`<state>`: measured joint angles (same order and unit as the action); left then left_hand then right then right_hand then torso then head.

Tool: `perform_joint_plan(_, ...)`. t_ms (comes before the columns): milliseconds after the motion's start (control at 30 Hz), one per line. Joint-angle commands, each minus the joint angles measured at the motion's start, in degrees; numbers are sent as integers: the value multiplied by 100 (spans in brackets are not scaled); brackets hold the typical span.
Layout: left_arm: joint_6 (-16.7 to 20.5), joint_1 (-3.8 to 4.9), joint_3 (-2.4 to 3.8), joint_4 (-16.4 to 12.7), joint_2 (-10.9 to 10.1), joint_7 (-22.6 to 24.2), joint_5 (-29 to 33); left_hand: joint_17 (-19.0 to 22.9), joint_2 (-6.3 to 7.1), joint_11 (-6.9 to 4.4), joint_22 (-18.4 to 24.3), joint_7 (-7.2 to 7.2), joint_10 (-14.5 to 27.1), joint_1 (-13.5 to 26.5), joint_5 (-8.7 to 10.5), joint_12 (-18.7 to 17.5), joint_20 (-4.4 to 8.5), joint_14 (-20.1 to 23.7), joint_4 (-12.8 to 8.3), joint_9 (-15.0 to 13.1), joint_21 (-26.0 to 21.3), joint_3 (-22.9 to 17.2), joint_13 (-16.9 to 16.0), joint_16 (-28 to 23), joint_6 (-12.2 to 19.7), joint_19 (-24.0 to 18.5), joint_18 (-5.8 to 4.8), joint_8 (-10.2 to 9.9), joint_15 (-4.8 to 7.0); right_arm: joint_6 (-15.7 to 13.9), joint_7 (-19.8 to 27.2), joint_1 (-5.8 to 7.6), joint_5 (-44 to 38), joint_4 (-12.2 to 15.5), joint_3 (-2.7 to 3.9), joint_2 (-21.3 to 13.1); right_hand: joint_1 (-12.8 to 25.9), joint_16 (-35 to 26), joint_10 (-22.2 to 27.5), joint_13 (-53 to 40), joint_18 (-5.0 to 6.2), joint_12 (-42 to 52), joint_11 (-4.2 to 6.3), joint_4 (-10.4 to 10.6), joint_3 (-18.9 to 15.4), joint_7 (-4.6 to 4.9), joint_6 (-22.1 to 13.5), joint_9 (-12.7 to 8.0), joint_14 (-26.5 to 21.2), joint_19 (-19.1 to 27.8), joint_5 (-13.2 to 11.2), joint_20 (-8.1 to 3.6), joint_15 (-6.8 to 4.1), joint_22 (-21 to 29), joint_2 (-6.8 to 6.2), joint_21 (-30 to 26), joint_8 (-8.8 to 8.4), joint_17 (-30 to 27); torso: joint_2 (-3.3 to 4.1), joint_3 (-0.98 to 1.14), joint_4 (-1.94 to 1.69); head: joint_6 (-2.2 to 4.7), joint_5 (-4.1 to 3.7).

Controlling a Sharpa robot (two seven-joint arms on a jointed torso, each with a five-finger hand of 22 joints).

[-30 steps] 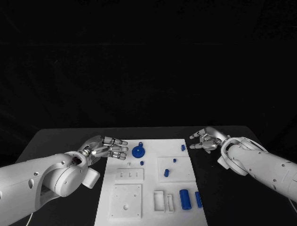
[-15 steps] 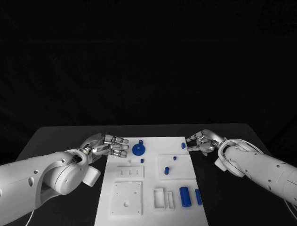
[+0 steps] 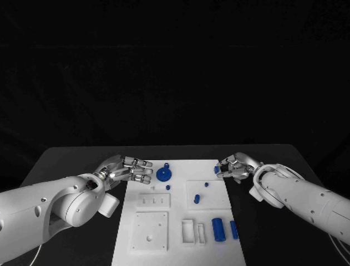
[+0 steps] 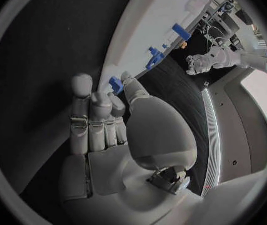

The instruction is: Assemble the parts on the task board

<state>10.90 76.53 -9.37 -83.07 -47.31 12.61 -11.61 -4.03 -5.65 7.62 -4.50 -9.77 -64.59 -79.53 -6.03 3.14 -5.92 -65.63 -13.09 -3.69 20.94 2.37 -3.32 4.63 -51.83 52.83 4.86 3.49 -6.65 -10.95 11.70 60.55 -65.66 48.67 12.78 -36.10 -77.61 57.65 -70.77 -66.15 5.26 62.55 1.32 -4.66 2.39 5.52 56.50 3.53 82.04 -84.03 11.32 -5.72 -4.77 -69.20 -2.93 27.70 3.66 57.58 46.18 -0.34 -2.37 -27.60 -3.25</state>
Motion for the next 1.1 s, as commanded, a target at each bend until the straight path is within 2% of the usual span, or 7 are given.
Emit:
perform_joint_plan(33, -126, 3, 6, -17, 11, 72, 16, -2, -5, -2, 0, 3, 63, 49, -11, 26, 17, -42, -5, -6, -14, 18, -6, -20, -40, 40, -65, 12, -7, 82, 65, -13, 33, -45, 0, 36, -6, 26, -4, -10, -37, 32, -45, -24, -10, -15, -39, 1, 17, -201, 37, -24, 7, -7, 45, -16, -15, 13, 2, 0, -7, 1, 2)
perform_joint_plan(300, -134, 3, 6, -12, 17, 71, 16, -2, 0, 5, -1, 1, 92, 51, -3, 27, 13, -42, 5, -5, -20, 28, -7, -20, -29, 43, -62, 11, -9, 82, 68, -25, 37, -86, 0, 103, 0, 28, -7, -15, -26, 46, -30, -93, 91, -29, 63, 5, 16, -208, 30, -20, 1, -48, 90, -39, -12, 19, 1, 6, 5, -6, 20)
perform_joint_plan(633, -157, 3, 6, -31, 22, 56, 16, -3, 6, 13, -1, -5, 115, 45, 1, 27, 10, -43, 20, -2, -29, 38, -7, -20, 19, 48, -59, 7, -11, 36, 57, -29, 38, -152, -2, 164, 22, 30, -8, -18, -34, 51, -28, -184, 235, -27, 13, 2, 18, -214, -4, -25, -2, -96, 100, -71, -15, 26, 1, 10, 1, 7, 20)
perform_joint_plan(800, -157, 3, 6, -24, 28, 56, 16, -3, 7, 17, -1, -8, 130, 45, 2, 27, 9, -45, 38, -1, -34, 45, -7, -18, 43, 53, -57, 7, -11, 14, 49, -30, 38, -174, -2, 175, 57, 29, -7, -17, -39, 50, -18, -213, 319, -31, 38, 3, 18, -220, -26, -33, -12, -116, 106, -85, -15, 28, 2, 3, -1, 12, 17)
perform_joint_plan(1000, -153, 2, 6, -13, 46, 57, 16, -3, 6, 18, -1, -10, 134, 41, 0, 28, 8, -44, 55, -1, -39, 49, -7, -19, 54, 58, -56, 6, -13, 10, 26, -30, 32, -191, -3, 191, 15, 23, -16, -22, -48, 57, -14, -291, 440, -45, 125, 5, 22, -222, -128, -36, -13, -137, 142, -113, -13, 25, 3, 1, 1, 9, -12)
perform_joint_plan(1100, -153, 1, 5, -11, 56, 55, 16, -3, 0, 19, 0, -11, 135, 50, -1, 28, 7, -44, 67, 0, -42, 50, -7, -19, 63, 58, -57, 6, -13, -22, 4, -30, 25, -202, -3, 204, 8, 27, -24, -29, -50, 67, -17, -366, 555, -52, 188, 4, 26, -224, -212, -35, -12, -150, 164, -118, -15, 29, 4, 9, 5, 18, -11)
